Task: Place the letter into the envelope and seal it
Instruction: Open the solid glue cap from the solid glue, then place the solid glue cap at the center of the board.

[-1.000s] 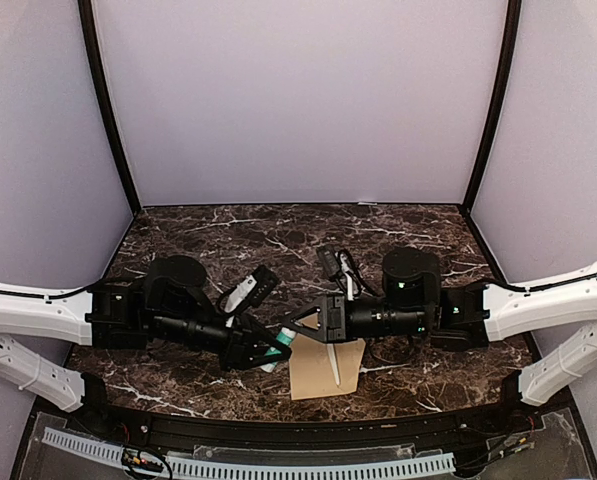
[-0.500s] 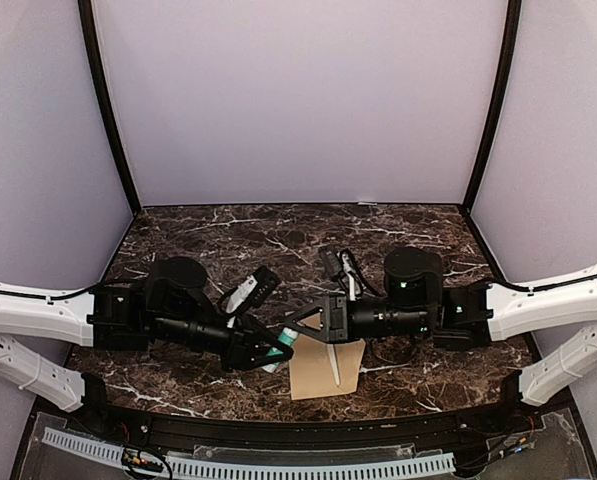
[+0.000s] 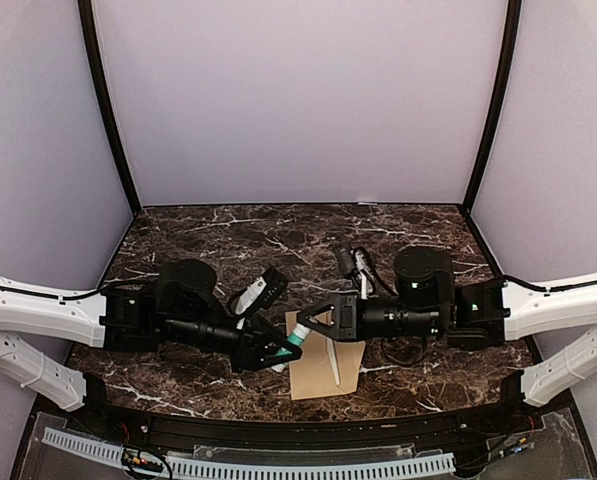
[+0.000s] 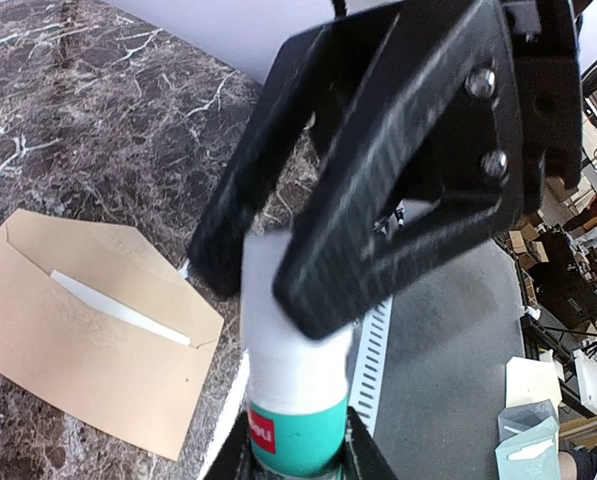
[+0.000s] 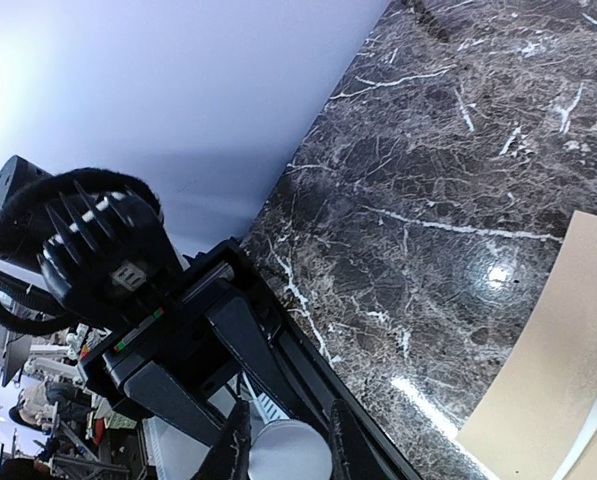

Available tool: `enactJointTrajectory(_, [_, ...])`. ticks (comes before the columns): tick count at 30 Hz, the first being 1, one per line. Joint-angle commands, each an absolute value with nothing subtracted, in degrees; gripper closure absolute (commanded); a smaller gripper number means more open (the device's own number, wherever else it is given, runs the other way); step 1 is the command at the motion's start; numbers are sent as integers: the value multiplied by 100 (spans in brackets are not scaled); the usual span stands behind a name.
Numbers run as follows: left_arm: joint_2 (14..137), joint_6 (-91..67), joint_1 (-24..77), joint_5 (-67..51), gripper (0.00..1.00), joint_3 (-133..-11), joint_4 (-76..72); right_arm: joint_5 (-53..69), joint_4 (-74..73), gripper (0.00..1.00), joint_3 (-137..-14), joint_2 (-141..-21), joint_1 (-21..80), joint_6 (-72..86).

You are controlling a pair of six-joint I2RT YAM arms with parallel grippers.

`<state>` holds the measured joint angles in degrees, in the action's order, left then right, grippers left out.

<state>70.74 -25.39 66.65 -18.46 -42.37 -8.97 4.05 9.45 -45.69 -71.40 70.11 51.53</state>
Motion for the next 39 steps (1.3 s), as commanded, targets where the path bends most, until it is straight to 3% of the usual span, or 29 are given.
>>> enactJointTrajectory(1, [7126, -2482, 6653, -1888, 100, -4236, -246, -339, 712, 94, -4483, -6756, 6895, 5036])
enactJointTrajectory(15, [6841, -2639, 6563, -1589, 100, -4263, -125, -882, 191, 95, -4451, -6419, 6903, 4805])
enactJointTrajectory(27, [5804, -2545, 4087, -2042, 100, -4517, 1359, -2455, -1949, 97, -4007, -6428, 7863, 5528])
enactJointTrajectory(39, [5487, -2984, 3867, -2271, 100, -4015, 901, -2760, -2442, 95, -3091, -6482, 8378, 6777])
